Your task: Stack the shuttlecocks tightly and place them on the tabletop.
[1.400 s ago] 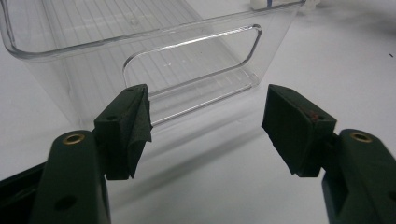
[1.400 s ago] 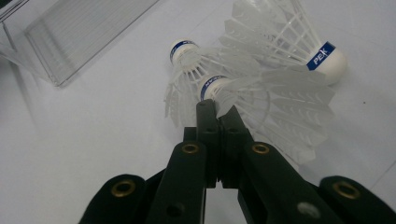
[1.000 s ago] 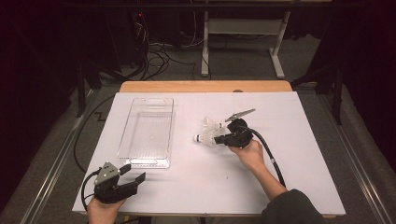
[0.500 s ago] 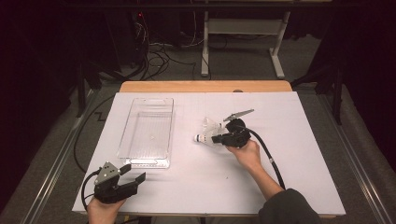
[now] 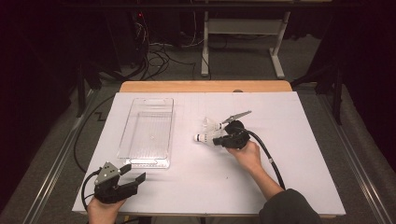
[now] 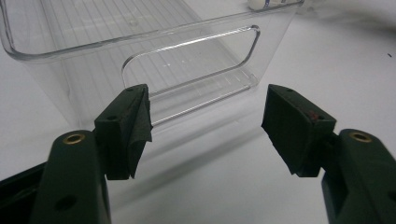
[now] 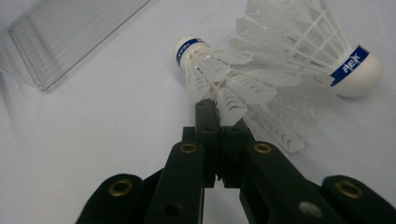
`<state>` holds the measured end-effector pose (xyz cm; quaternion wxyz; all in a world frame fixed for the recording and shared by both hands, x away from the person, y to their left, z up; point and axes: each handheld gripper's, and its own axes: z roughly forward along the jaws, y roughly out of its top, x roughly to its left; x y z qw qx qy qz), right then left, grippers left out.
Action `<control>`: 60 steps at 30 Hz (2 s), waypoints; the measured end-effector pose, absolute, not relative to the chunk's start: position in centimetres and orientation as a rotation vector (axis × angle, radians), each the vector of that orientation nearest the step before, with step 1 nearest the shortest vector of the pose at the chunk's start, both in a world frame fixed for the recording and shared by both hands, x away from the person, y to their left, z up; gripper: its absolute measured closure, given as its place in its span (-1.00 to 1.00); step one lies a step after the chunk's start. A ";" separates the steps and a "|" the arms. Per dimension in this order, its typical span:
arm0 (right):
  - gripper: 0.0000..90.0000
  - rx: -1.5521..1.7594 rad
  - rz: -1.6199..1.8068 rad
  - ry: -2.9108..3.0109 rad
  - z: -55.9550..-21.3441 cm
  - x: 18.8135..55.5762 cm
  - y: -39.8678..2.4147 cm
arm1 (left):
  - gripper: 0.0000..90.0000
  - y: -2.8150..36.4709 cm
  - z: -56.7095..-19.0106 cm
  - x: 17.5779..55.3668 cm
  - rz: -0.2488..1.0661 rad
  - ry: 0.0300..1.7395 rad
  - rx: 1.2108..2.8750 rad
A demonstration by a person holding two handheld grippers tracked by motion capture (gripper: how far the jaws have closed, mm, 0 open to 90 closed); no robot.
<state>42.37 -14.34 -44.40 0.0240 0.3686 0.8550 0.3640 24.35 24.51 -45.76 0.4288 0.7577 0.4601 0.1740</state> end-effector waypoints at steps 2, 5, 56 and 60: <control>0.98 1.151 1.122 2.646 -44.4 42.3 -14.2 | -0.26 24.5 -45.8 24.4 0.434 1.148 1.892; 0.97 1.142 1.122 2.647 -44.5 42.4 -14.2 | -0.26 24.5 -45.8 24.4 0.433 1.148 1.894; 0.32 1.156 1.049 2.534 -42.6 41.7 -16.9 | -0.26 24.6 -45.8 24.3 0.432 1.152 1.889; 0.31 1.161 1.052 2.524 -42.4 41.6 -17.1 | -0.26 24.6 -45.7 24.3 0.433 1.151 1.890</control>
